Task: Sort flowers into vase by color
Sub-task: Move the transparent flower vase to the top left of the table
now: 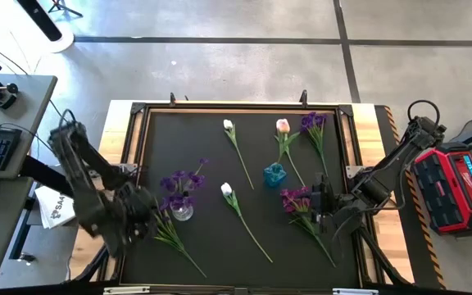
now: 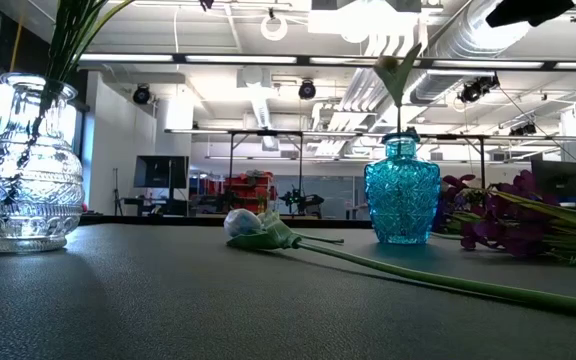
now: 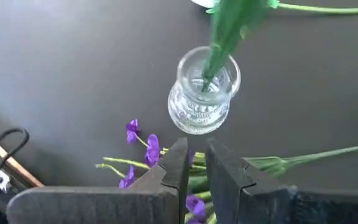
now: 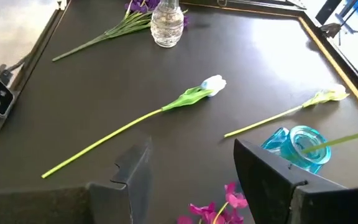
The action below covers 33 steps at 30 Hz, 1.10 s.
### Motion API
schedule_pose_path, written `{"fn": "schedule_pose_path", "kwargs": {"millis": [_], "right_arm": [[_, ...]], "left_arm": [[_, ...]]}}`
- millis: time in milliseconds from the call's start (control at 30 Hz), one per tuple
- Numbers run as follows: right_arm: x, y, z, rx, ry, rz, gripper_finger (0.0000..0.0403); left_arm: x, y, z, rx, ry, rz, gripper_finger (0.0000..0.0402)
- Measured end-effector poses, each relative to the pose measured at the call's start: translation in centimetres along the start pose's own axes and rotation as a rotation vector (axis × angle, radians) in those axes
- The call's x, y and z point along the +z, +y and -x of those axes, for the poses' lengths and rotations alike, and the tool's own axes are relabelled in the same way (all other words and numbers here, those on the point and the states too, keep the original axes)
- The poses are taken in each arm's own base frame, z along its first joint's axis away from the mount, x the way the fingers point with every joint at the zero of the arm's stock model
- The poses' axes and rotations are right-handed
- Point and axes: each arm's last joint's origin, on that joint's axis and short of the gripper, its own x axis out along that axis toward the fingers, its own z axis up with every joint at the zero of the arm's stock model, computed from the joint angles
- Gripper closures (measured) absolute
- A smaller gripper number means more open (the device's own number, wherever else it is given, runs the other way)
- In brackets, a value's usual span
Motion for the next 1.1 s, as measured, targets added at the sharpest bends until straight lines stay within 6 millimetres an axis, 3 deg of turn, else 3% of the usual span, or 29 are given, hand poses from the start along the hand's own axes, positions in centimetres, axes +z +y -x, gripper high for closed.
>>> {"fn": "schedule_pose_path", "kwargs": {"millis": [133, 300, 533, 767, 1100], "right_arm": [[0.0, 0.0, 0.0, -0.005, -0.002, 0.017, 0.0210], [0.0, 0.0, 0.0, -0.006, -0.002, 0.036, 0.0210], [0.0, -0.1, 0.0, -0.018, -0.008, 0.008, 0.0210], [0.2, -0.1, -0.1, -0.018, -0.018, -0.014, 0.0210], [0.8, -0.4, -0.4, -0.025, -0.052, -0.065, 0.0210]], "left_arm": [[-1.9, -2.3, -2.0, 0.090, -0.081, -0.025, 0.0349], [-3.5, -3.7, -4.1, 0.133, -0.134, 0.094, 0.0304], [-6.1, -2.6, -7.0, 0.060, -0.245, 0.083, 0.0215], [-7.3, -1.6, -8.8, 0.037, -0.377, -0.064, 0.0138], [-7.0, -1.8, -9.4, -0.025, -0.599, -0.085, 0.0124]]}}
